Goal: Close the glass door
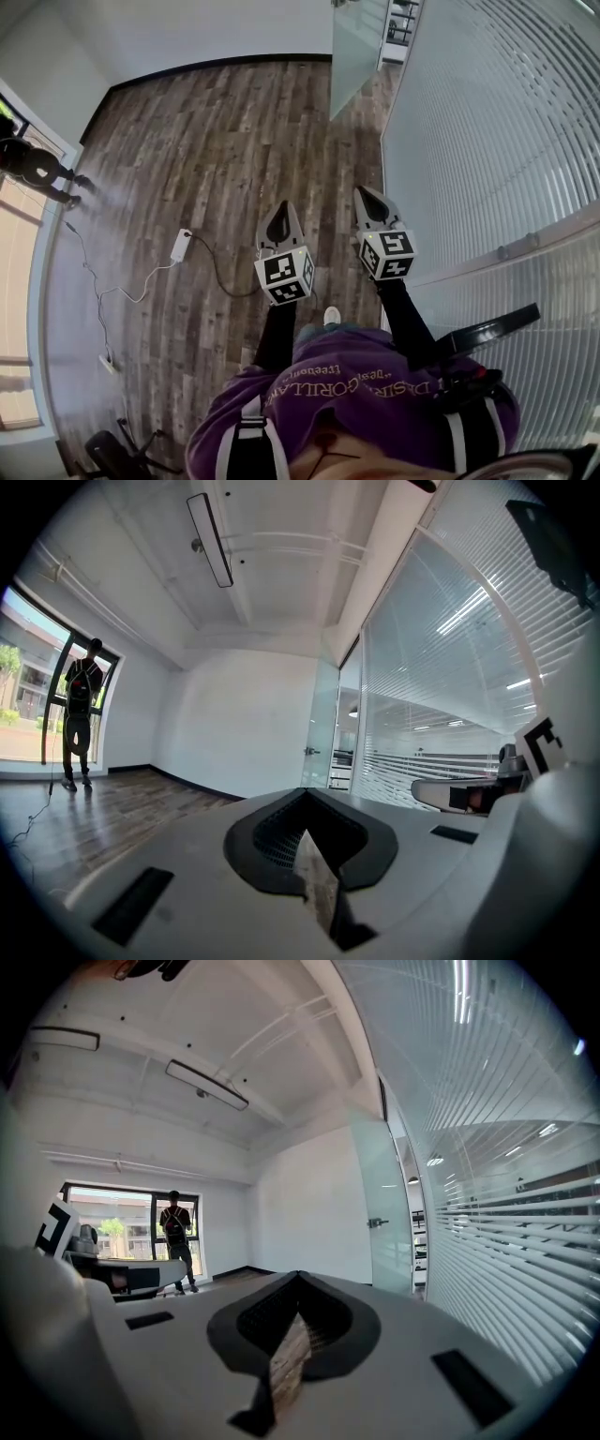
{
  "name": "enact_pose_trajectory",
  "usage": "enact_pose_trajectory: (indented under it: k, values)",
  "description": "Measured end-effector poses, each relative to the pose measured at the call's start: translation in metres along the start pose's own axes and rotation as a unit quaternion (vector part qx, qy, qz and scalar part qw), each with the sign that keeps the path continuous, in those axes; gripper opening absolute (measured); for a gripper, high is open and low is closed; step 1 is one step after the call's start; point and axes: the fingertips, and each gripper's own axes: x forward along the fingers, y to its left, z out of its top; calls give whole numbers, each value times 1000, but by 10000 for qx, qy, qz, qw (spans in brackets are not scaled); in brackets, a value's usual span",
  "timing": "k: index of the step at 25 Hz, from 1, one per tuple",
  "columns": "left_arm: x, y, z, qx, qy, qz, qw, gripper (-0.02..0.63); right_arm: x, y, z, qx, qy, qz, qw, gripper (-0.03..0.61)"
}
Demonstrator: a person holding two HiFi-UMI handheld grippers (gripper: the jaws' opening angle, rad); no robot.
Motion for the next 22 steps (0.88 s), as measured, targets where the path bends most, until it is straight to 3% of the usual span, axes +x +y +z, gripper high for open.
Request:
enact_pose_trajectory:
  k: [12, 22]
  values:
    - [36, 17, -8, -63, 41, 51, 10000, 2, 42, -10, -10, 33, 83, 10, 10000, -9]
    - [125, 65, 19, -2, -23, -43, 10000, 2, 138, -20, 20, 34, -77, -29, 10000, -9]
